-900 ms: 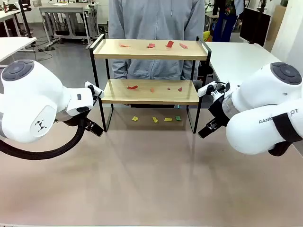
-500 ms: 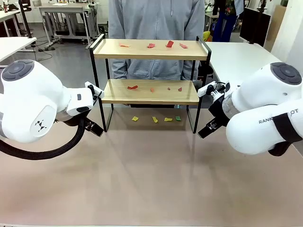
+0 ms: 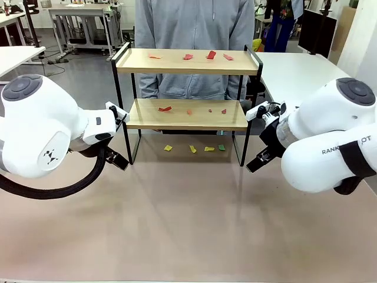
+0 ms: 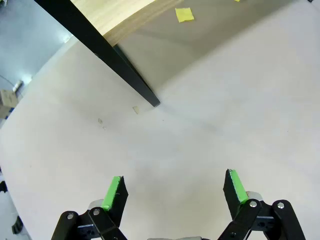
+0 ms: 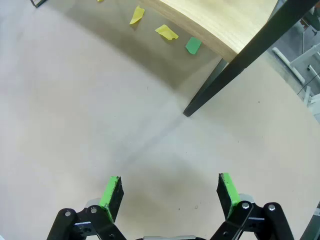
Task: Clean the shelf.
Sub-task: Pick up the Duster handed by the human.
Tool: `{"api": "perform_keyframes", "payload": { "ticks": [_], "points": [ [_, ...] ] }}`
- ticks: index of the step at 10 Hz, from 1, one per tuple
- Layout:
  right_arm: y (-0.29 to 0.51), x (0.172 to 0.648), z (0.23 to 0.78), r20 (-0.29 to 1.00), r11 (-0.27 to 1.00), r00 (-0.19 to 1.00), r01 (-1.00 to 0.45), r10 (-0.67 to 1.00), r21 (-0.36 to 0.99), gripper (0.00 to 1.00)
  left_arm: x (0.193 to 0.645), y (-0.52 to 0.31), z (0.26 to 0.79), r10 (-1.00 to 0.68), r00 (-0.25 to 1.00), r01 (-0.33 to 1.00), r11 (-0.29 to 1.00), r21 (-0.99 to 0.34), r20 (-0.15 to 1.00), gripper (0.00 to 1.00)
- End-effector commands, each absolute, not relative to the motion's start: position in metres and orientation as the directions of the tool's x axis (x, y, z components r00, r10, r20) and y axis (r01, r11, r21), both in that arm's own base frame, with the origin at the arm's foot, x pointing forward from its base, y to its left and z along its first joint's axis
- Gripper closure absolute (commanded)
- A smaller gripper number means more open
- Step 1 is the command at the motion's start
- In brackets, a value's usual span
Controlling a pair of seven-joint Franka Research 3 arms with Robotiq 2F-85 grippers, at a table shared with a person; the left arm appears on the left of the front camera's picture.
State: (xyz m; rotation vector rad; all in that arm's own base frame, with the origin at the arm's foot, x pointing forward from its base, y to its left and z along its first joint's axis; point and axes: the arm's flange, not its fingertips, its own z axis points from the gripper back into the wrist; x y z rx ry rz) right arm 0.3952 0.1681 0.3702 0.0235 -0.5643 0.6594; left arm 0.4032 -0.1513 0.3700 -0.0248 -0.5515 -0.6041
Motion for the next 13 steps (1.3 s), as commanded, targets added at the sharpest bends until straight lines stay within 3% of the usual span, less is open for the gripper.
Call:
{"api": "perform_keyframes", "payload": {
  "ticks": [1, 2, 7, 9, 11, 13],
  "points": [
    [0.168, 0.395, 0.37, 0.504, 0.796, 0.646, -0.586, 0.573, -0.154, 0.0, 0.403, -0.151, 0.37, -0.532, 0.684, 0.545, 0.827, 0.135, 0.499, 0.0],
    [0.168, 0.395, 0.37, 0.503, 0.796, 0.646, -0.586, 0.573, -0.154, 0.0, 0.399, -0.148, 0.396, -0.575, 0.652, 0.626, 0.776, 0.078, 0.493, 0.0],
    [0.11, 0.427, 0.478, 0.577, 0.744, 0.607, -0.668, 0.546, -0.001, 0.0, 0.423, -0.077, 0.506, -0.614, 0.595, 0.747, 0.66, -0.076, 0.518, 0.0],
    [0.066, 0.446, 0.498, 0.605, 0.675, 0.556, -0.737, 0.57, 0.041, 0.0, 0.442, -0.041, 0.519, -0.661, 0.502, 0.841, 0.524, -0.136, 0.558, 0.0],
    [0.021, 0.465, 0.499, 0.649, 0.529, 0.43, -0.847, 0.627, 0.05, 0.0, 0.465, -0.005, 0.517, -0.671, 0.378, 0.919, 0.354, -0.172, 0.638, 0.0],
    [-0.016, 0.484, 0.486, 0.721, 0.405, 0.316, -0.913, 0.617, 0.055, 0.0, 0.486, 0.018, 0.501, -0.641, 0.298, 0.95, 0.27, -0.156, 0.707, 0.0]
  ]
}}
